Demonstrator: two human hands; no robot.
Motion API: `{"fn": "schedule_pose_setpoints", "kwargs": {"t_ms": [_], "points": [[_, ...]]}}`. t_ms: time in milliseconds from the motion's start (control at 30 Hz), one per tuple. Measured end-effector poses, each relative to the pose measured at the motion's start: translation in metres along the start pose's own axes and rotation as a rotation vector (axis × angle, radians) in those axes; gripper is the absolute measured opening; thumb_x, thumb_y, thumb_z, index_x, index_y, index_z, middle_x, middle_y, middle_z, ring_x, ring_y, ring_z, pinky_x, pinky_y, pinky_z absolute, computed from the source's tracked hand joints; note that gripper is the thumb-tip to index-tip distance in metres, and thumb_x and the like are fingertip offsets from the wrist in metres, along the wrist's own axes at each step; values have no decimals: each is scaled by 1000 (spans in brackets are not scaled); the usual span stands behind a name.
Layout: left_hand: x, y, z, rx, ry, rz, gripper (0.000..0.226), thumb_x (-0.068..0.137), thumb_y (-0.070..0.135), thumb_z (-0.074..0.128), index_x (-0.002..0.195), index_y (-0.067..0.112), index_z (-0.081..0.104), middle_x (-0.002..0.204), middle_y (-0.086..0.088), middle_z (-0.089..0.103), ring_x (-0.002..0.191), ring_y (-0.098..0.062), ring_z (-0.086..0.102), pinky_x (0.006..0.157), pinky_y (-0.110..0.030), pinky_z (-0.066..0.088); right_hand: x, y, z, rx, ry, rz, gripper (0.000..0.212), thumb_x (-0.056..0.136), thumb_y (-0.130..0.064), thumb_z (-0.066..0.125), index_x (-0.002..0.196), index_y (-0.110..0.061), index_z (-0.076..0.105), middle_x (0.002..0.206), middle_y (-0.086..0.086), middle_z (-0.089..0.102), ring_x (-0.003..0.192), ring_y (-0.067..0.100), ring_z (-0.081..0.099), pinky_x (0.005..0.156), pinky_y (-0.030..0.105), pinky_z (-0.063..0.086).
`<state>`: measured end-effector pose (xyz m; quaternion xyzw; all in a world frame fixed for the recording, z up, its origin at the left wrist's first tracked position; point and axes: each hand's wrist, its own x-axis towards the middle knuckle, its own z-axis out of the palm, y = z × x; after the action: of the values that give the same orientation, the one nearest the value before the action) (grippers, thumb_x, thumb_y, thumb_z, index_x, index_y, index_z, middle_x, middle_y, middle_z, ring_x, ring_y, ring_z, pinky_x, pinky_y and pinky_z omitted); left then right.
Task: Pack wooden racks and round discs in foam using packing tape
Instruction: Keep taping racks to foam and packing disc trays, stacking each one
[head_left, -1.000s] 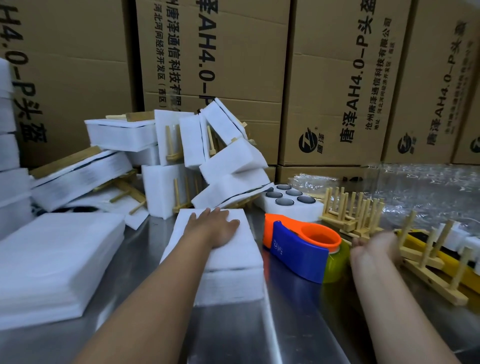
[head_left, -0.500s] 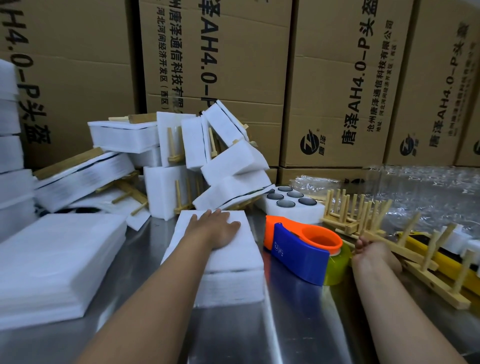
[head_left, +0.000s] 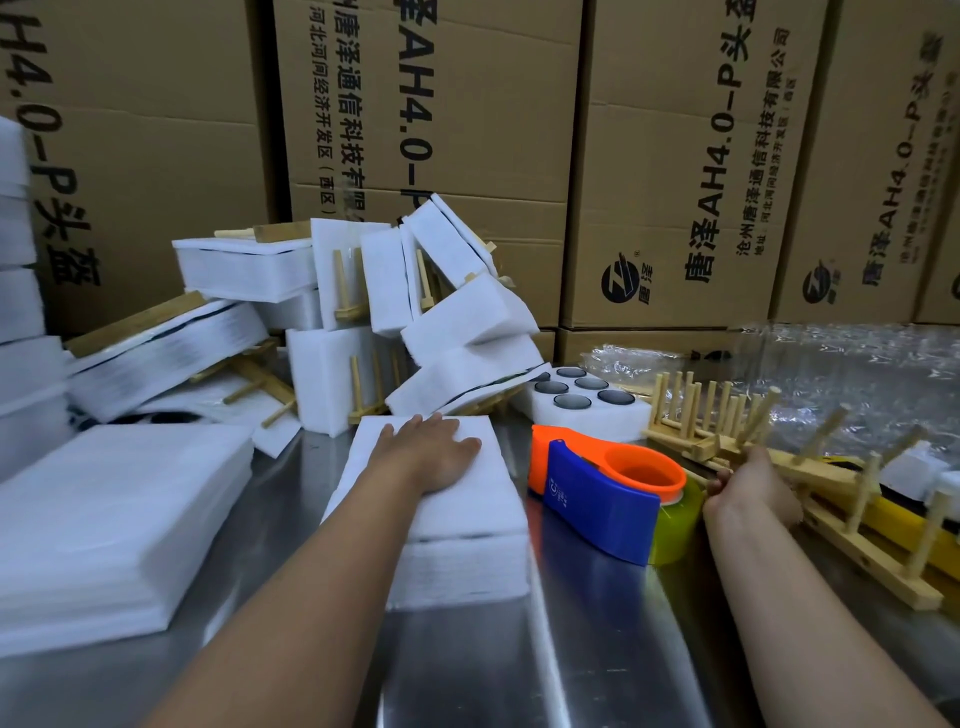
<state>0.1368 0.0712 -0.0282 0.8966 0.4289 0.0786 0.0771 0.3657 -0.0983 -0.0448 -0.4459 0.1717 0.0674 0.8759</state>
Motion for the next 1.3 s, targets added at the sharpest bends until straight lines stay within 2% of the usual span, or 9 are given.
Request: {"fn": "schedule_pose_setpoints", "kwargs": {"t_ms": [200, 367, 600, 700, 833, 933, 1067, 1167, 1300], "points": [[0, 0, 0, -1, -3, -1, 59, 97, 52, 21, 150, 25, 18, 159, 3, 8, 146, -18, 4, 115, -44, 1, -21, -8, -1, 84, -137, -283, 23, 88, -30, 54, 66, -23, 56, 54, -11, 45, 33, -1, 40, 34, 12, 29], [0, 2, 0, -4, -5, -14, 59, 97, 52, 20, 150, 26, 18, 159, 4, 8, 146, -17, 4, 115, -43, 0, -64, -12, -4, 25, -393, -551, 19, 93, -30, 50, 80, -31, 65, 64, -13, 64, 57, -2, 61, 52, 14, 50], [-2, 2, 0, -7, 1, -14, 59, 96, 51, 22, 149, 25, 20, 159, 3, 9, 146, -17, 5, 115, -44, 1, -130, 29, 3, -184, -970, -297, 46, 94, -15, 52, 132, -39, 40, 57, -5, 62, 43, 8, 55, 40, 21, 47], [-1, 3, 0, -11, 14, -1, 58, 96, 49, 22, 149, 26, 22, 159, 3, 11, 146, -18, 7, 115, -46, 3, -142, 51, 2, -365, -1085, -265, 32, 93, -12, 51, 118, -30, 61, 54, -8, 61, 41, 7, 50, 37, 19, 39], [-3, 3, -2, -8, -19, 33, 56, 96, 53, 14, 149, 35, 18, 159, 7, 9, 146, -18, 5, 117, -47, 2, -138, 62, -1, -581, -1100, -397, 22, 87, -12, 57, 91, -23, 75, 75, -10, 72, 74, 4, 62, 66, 19, 49], [-6, 2, -7, -8, 1, 27, 50, 100, 44, 19, 147, 29, 26, 157, 3, 18, 145, -18, 13, 117, -44, 10, -131, 61, -4, -636, -1131, -495, 19, 82, -16, 63, 96, -23, 74, 59, 2, 57, 59, 3, 52, 59, 21, 44], [-10, 0, -16, -409, 178, -38, 37, 100, 14, 37, 135, 8, 44, 139, -11, 48, 127, -25, 45, 95, -23, 34, -130, 62, -6, -621, -1166, -542, 20, 87, -13, 61, 99, -19, 75, 72, 16, 64, 66, 8, 55, 62, 22, 46], [-13, -4, -18, -815, 295, -46, 25, 99, 9, 37, 109, 9, 60, 97, -6, 63, 92, -23, 58, 66, -17, 42, -136, 62, -11, -554, -1252, -520, 24, 91, -14, 58, 84, -32, 73, 74, -2, 71, 70, 0, 59, 63, 12, 46], [-12, -13, -19, -1228, 415, -155, 29, 94, 10, 44, 70, 19, 58, 91, -13, 65, 92, -27, 58, 74, -30, 39, -137, 61, -16, -591, -1375, -517, 26, 88, -7, 60, 89, -30, 72, 82, 9, 71, 75, 13, 62, 70, 26, 48]]}}
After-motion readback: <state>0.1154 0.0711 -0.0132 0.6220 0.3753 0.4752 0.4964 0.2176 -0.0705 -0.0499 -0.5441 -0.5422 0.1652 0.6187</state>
